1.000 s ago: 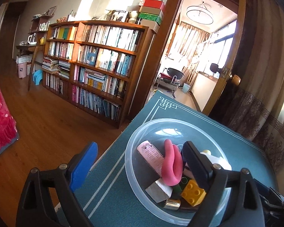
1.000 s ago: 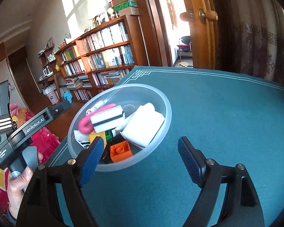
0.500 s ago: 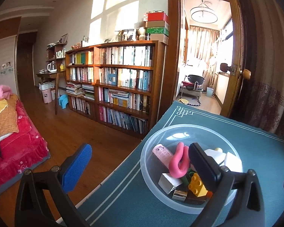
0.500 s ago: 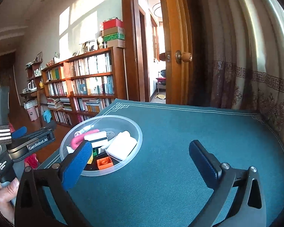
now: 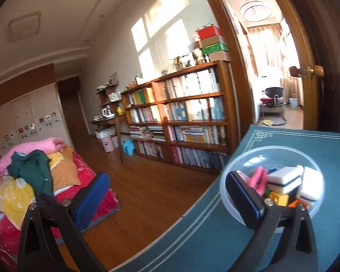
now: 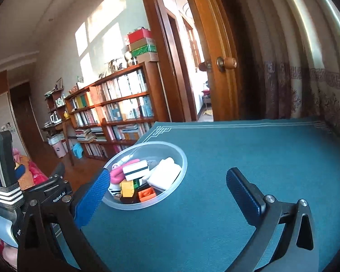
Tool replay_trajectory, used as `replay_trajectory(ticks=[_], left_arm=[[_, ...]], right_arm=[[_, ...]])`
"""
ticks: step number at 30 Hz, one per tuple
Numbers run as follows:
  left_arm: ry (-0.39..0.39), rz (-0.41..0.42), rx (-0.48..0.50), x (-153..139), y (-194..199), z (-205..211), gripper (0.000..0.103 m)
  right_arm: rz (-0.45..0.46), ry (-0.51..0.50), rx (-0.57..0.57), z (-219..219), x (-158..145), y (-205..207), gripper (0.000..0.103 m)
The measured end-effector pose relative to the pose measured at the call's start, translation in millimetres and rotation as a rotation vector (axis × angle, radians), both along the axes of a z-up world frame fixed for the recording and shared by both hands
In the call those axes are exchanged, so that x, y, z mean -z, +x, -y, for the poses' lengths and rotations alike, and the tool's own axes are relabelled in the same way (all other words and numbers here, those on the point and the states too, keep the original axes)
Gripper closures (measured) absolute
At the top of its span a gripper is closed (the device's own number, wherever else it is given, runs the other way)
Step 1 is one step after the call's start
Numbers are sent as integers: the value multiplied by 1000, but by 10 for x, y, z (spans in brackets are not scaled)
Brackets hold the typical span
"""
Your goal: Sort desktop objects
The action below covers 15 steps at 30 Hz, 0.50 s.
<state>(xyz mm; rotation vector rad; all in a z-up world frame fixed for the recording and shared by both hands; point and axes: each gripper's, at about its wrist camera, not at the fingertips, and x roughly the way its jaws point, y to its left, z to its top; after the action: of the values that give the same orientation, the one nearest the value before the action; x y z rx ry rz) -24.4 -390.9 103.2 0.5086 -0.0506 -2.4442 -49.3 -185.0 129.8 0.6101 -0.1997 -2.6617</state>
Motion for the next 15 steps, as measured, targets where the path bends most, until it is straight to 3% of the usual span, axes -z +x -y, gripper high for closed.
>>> replay_trajectory(ticks=[3,6,10,15], left_arm=[[167,2,90,27,38,126,0],[258,-12,118,79,61,209,0],[241,15,107,150,33,235,0],[195,33,116,220,80,195,0]], right_arm=[[36,38,-13,41,39,-22,0],[52,94,-13,120,84,-21,0],[111,124,4,192,175,-82,0],[103,144,69,206,187,-111,0]])
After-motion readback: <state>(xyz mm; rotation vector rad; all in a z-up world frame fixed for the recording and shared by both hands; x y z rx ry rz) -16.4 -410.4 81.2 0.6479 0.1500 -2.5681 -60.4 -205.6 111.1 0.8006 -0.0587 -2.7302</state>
